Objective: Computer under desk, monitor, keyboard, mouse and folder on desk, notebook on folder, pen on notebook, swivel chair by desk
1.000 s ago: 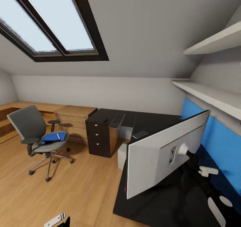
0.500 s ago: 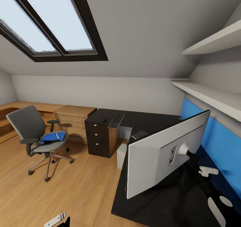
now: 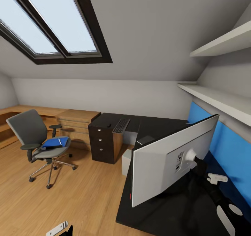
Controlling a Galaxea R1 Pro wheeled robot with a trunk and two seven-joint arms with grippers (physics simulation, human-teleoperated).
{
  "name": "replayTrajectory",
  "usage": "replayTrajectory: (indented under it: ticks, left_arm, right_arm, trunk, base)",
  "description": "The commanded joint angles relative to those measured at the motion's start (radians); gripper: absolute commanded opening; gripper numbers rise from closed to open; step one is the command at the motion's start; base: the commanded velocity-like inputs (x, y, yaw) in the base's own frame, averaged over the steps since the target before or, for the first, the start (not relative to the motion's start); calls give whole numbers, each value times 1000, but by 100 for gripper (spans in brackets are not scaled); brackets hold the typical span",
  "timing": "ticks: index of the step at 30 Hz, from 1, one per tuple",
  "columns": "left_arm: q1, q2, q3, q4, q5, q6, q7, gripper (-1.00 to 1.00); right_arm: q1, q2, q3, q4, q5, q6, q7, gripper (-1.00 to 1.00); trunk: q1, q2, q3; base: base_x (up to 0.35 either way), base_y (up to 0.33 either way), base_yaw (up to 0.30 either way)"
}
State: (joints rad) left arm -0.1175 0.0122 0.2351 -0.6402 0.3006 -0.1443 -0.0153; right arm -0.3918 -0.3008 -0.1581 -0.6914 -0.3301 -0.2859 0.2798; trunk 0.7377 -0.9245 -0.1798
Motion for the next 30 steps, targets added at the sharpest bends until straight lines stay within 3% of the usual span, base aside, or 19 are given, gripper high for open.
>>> replayTrajectory:
  ticks: [1,30]
  left_arm:
    - [-1,0,-1,0,9,-3,-2,100]
    - [-1,0,3,0,9,-12,-2,100]
  right_arm:
    - [-1,0,-1,1,-11,-1,9,100]
    - [-1,0,0,1,-10,-1,10,100]
  trunk:
    - [0,-1,-1]
    - [0,-1,-1]
  base:
    - [0,0,0]
    - [-88,14,0]
